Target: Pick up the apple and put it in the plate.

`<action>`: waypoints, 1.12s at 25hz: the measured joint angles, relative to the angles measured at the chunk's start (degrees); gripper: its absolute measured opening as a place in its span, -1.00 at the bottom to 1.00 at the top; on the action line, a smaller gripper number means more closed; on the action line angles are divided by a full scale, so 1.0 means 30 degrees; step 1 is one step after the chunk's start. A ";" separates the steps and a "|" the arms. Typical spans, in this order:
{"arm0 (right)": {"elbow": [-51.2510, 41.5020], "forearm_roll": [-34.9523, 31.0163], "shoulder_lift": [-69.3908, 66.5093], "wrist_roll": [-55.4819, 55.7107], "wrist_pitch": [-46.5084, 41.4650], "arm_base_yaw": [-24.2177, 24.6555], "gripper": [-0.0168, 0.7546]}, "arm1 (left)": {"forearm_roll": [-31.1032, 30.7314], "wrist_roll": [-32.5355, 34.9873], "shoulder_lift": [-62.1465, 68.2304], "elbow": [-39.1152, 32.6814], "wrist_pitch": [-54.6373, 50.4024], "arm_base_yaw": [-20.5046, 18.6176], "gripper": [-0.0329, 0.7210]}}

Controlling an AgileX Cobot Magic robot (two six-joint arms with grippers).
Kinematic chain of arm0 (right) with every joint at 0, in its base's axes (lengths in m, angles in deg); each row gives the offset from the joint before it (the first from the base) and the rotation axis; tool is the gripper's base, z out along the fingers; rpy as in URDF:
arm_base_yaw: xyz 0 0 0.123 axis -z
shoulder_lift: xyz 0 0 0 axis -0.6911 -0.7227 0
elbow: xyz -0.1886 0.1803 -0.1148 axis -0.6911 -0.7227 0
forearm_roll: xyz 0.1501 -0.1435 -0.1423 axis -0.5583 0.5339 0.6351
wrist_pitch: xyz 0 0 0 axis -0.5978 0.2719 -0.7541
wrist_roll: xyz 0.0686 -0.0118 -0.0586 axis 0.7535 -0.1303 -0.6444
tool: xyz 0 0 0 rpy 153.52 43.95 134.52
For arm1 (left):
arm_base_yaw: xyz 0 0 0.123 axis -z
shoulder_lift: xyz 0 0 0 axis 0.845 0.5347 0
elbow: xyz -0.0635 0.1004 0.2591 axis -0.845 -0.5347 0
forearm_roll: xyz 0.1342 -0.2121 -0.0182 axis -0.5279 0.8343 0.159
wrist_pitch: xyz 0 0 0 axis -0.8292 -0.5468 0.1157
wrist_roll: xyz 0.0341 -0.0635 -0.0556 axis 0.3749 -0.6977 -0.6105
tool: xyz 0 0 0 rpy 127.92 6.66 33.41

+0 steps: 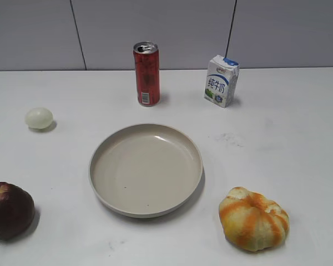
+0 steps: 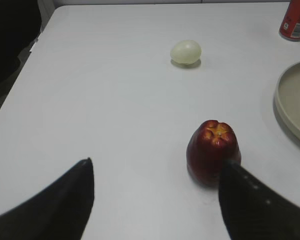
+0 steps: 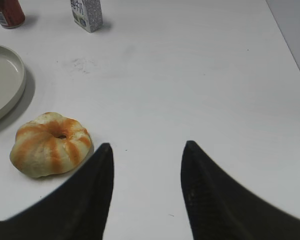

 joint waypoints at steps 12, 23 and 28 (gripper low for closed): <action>0.0000 0.0000 0.0000 0.0000 0.0000 0.0000 -0.08 | 0.0109 -0.0047 0.0269 0.0394 0.0962 0.0000 0.65; 0.0000 0.0000 0.0000 0.0000 0.0000 0.0000 -0.08 | 0.2857 0.2631 0.8358 0.1645 0.4154 0.1663 0.65; 0.0000 0.0000 0.0000 0.0000 0.0000 0.0000 -0.08 | 0.1389 0.3040 1.2544 0.2542 0.4321 0.5484 0.65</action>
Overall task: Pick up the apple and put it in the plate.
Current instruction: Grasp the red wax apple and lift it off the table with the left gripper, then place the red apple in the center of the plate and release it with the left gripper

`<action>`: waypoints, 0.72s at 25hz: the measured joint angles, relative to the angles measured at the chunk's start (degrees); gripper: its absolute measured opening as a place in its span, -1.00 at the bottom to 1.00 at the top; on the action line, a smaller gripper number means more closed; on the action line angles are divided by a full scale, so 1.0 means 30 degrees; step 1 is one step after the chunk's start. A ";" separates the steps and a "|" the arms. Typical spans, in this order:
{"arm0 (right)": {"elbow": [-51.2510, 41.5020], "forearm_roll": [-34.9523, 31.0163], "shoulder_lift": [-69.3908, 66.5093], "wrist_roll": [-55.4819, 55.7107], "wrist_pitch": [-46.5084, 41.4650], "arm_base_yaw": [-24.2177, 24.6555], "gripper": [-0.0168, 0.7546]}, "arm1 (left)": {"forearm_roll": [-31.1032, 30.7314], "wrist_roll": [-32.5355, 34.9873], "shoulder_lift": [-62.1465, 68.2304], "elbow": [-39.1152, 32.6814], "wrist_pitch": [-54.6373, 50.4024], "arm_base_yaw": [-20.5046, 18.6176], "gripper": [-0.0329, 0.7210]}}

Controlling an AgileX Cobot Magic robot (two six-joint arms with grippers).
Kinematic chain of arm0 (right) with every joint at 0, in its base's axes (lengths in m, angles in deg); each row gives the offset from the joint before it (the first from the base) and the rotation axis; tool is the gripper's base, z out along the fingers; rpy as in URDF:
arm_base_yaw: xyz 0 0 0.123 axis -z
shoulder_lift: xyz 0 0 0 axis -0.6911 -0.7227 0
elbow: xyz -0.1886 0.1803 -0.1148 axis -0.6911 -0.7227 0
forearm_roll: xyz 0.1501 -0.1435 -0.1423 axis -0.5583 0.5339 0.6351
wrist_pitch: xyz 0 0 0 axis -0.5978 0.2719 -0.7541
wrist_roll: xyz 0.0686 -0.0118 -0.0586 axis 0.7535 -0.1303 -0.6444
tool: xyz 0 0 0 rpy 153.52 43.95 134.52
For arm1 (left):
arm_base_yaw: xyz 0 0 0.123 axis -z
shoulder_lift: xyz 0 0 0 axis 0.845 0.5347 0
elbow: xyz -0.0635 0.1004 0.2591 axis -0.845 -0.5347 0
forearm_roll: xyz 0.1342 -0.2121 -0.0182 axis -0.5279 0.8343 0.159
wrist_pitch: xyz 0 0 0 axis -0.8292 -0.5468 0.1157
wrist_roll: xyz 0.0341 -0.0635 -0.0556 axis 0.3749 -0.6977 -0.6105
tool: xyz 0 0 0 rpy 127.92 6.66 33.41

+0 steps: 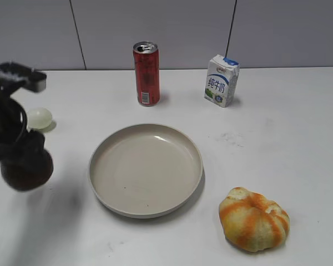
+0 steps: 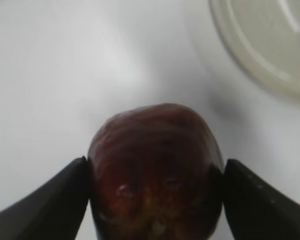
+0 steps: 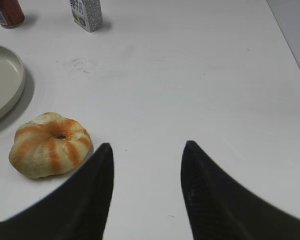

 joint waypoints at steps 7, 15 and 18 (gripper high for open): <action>0.0000 0.0000 0.0000 0.0000 0.0000 0.0000 -0.08 | -0.0171 0.0000 0.1816 0.7527 -0.0918 0.2358 0.70; 0.0000 0.0000 0.0000 0.0000 0.0000 0.0000 -0.08 | -0.0412 0.0000 0.6591 1.1870 -0.2502 0.5554 0.69; 0.0000 0.0000 0.0000 0.0000 0.0000 0.0000 -0.08 | -0.0666 0.0000 0.8158 1.1909 -0.2581 0.6126 0.69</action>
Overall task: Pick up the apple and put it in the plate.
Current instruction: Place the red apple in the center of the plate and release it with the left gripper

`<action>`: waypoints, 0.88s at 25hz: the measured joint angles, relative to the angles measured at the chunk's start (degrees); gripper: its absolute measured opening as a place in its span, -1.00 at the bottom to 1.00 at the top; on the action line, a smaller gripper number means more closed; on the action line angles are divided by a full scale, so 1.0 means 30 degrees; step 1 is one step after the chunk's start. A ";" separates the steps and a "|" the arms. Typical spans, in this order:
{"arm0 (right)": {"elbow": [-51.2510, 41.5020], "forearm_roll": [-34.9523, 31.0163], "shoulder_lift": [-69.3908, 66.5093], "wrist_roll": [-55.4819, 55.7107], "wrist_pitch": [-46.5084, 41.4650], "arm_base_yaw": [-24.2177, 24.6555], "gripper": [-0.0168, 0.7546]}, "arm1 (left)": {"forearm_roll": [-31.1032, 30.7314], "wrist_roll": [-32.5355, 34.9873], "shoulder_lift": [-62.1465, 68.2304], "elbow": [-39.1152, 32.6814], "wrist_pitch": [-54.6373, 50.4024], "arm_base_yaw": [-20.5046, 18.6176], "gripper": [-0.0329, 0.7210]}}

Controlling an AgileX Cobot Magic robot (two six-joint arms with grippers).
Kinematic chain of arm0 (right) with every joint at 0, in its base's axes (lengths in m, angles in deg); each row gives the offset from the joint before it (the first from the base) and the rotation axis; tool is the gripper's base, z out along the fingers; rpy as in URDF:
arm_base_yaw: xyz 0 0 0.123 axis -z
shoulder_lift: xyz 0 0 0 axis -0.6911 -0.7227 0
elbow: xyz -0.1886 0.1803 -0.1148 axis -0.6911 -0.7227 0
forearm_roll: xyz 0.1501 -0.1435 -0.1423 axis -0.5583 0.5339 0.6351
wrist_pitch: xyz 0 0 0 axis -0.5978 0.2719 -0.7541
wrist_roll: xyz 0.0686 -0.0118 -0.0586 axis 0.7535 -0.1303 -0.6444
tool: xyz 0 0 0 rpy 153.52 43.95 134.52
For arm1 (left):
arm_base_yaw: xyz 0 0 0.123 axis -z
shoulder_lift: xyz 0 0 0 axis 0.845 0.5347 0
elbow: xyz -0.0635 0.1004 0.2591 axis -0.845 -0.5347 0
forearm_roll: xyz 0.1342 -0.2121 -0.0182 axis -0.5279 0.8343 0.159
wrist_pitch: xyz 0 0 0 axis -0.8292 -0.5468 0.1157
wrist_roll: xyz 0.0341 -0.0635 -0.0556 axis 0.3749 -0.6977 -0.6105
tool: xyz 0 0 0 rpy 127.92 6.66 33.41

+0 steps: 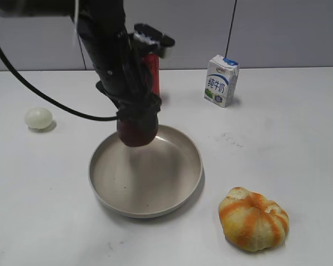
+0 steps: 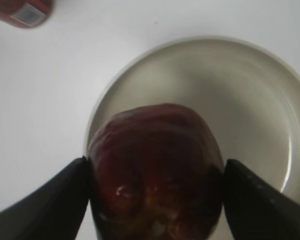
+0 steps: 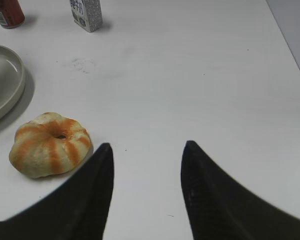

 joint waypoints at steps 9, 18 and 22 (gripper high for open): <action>0.0000 0.0000 0.0000 0.0000 0.0000 0.0000 -0.08 | 0.0434 0.0000 0.1957 0.0000 -0.0355 0.0131 0.69; 0.0000 0.0000 0.0000 0.0000 0.0000 0.0000 -0.08 | 0.1229 0.0000 0.1859 0.0181 -0.1868 0.0131 0.92; 0.0000 0.0000 0.0000 0.0000 0.0000 0.0000 -0.08 | 0.1286 0.0000 0.0976 0.0186 -0.2466 -0.0330 0.92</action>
